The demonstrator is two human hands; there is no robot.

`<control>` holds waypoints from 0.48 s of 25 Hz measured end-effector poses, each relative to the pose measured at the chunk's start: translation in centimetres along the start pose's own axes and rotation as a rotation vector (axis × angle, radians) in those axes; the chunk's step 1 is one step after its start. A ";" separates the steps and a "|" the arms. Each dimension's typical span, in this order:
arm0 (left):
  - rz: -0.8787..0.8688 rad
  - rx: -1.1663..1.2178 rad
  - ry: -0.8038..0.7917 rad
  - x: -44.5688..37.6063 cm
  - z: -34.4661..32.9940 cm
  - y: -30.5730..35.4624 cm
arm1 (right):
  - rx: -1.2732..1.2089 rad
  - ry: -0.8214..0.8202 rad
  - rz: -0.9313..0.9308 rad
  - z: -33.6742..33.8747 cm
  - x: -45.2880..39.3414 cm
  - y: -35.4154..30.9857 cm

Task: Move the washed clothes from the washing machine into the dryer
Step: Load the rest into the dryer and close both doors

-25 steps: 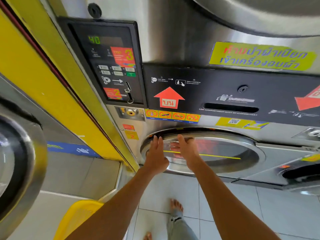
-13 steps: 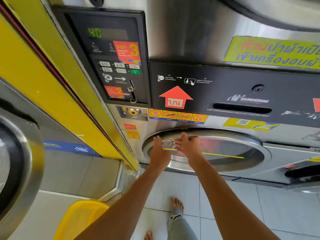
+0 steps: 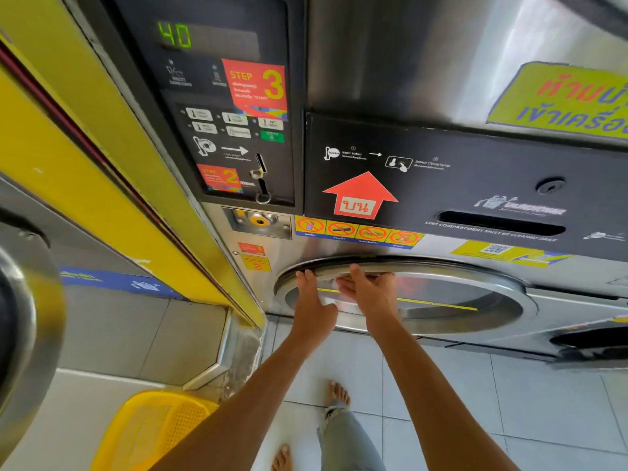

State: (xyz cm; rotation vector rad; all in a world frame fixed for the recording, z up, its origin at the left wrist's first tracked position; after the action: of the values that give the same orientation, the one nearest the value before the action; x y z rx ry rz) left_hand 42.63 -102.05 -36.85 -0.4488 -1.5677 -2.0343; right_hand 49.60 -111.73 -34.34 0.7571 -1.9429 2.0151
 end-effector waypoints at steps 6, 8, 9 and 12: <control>-0.022 0.020 0.050 -1.1 -0.3 0.2 | -0.010 0.056 0.014 -0.7 -0.2 -0.3; -0.001 -0.009 0.047 -0.9 -0.2 0.8 | -0.003 0.060 0.025 -0.8 -0.2 -0.5; 0.008 -0.035 0.033 -0.7 0.0 1.0 | 0.002 0.047 0.026 -0.8 -0.1 -0.6; 0.005 -0.115 -0.034 0.4 1.1 1.5 | 0.019 0.005 0.023 -0.6 0.2 -0.5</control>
State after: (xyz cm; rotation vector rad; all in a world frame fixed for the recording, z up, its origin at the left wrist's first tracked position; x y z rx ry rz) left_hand 43.17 -101.39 -35.13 -0.5324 -1.4721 -2.1310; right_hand 49.54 -111.14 -33.75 0.7370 -1.9407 2.0500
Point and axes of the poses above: each hand's wrist, its own x-axis away from the middle knuckle, its own z-axis out of the back of the hand, y = z × x, the point moved 2 cm from there along -x, towards the middle knuckle, and after that the axes turned 11 degrees about -y, right-handed, at the moved point
